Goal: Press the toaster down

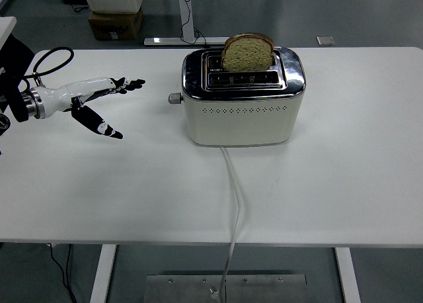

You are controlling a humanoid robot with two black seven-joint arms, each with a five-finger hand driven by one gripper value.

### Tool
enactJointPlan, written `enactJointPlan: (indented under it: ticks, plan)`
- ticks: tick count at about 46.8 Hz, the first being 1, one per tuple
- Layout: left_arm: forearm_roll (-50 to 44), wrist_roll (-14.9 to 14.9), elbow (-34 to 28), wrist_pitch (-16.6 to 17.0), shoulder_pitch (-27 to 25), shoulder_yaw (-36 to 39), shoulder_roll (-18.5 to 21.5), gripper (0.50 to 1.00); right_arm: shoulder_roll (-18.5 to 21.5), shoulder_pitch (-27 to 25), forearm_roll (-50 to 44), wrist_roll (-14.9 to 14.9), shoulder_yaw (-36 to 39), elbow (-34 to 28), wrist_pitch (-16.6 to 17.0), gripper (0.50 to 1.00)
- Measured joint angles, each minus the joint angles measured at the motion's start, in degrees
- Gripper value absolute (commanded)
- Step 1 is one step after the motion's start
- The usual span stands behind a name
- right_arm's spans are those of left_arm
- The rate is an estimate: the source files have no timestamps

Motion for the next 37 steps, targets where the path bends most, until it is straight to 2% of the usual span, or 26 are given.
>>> enactJointPlan:
  ticks: [37]
  plan:
    - [1.5, 0.1, 0.0, 0.1, -0.3, 1.8, -4.1, 1.000, 0.0, 0.0, 0.0, 0.0, 0.0, 0.0, 0.0, 1.000]
